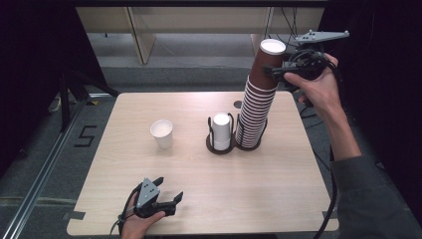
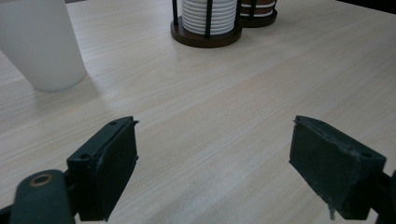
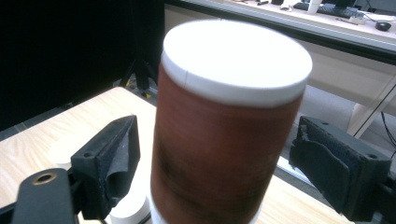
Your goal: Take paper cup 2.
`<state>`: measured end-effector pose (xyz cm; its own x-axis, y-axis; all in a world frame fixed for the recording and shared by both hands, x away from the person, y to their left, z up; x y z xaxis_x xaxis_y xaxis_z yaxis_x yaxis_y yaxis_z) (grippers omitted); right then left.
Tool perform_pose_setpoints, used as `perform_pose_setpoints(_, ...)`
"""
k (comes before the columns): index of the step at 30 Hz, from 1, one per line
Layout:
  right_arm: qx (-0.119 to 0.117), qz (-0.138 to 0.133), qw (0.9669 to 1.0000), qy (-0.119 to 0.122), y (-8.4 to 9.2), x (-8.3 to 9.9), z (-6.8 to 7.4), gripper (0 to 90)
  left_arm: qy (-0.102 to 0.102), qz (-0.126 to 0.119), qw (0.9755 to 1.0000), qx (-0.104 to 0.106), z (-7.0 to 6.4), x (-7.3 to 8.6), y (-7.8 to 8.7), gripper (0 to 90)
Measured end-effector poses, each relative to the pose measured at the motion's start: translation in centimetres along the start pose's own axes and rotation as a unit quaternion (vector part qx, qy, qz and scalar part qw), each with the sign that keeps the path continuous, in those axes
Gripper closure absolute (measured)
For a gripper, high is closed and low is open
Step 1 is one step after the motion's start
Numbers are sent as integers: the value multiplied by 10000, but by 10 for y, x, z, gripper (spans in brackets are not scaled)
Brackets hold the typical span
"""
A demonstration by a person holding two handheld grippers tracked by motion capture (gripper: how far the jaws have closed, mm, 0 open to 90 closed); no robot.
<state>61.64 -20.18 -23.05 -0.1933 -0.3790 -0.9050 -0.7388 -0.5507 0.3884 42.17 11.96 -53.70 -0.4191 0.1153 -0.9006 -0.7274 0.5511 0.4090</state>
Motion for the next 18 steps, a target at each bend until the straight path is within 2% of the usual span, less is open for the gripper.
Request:
perform_pose_setpoints(6,-54,87,9997,-207,-15,-6,0,154,9,4,10000,0,-1,-1,1,148)
perform_pose_setpoints(9,-19,112,9997,-233,-21,-6,-1,158,4,-5,10000,13,-1,-1,1,148)
perform_pose_setpoints(13,16,97,9996,-273,-24,-6,-2,186,-21,2,10000,21,-2,-1,1,148)
perform_pose_setpoints(14,18,101,9993,-354,-24,-7,-2,194,-10,-23,10000,57,-2,-1,0,148)
perform_pose_setpoints(16,19,123,9995,-287,-23,-8,-2,197,-12,-21,10000,49,-2,-1,0,148)
perform_pose_setpoints(18,9,146,9994,-325,-23,-10,-1,199,-20,2,10000,18,-2,-1,1,148)
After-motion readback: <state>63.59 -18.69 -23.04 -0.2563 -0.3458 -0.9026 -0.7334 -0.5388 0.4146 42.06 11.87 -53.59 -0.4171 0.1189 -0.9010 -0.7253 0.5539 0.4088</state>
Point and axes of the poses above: each handheld gripper's, and its own axes: y roughly backward along the jaws, x roughly out of its underside, z roughly to its left, the point moved 8 cm from there along -y, roughly forward along the jaws, and after that the axes turned 7 degrees about y, right-handed, at the moved point
